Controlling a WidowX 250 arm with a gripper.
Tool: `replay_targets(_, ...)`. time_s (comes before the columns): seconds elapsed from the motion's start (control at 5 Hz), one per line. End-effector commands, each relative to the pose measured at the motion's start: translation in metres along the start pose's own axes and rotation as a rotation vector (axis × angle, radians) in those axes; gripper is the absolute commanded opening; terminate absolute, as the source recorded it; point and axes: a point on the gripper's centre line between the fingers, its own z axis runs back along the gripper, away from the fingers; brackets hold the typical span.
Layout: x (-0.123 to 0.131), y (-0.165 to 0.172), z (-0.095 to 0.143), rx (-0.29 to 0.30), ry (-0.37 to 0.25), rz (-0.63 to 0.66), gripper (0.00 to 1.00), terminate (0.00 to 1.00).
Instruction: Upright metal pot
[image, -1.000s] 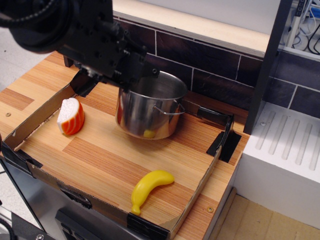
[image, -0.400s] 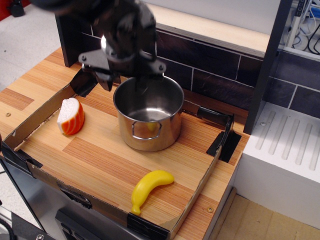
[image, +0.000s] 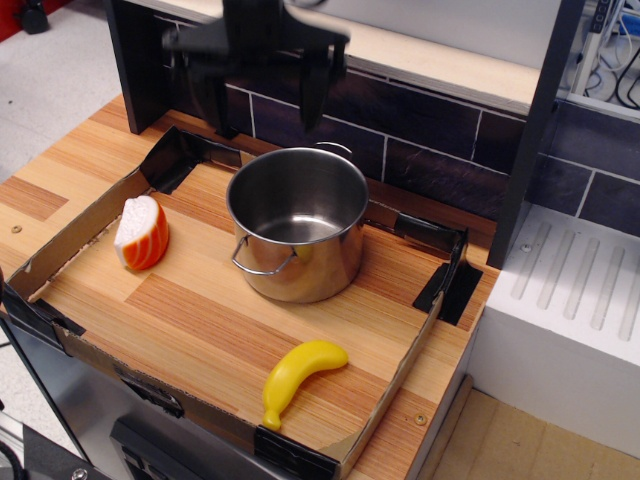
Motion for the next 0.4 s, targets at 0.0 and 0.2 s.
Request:
replay_targets(0.0,0.0167,-0.0062,0.0489,-0.065,0.009,-0.002,1.0,0.0)
replay_targets(0.2,0.0167,-0.0062,0.0489,-0.065,0.009,-0.002,1.0,1.0)
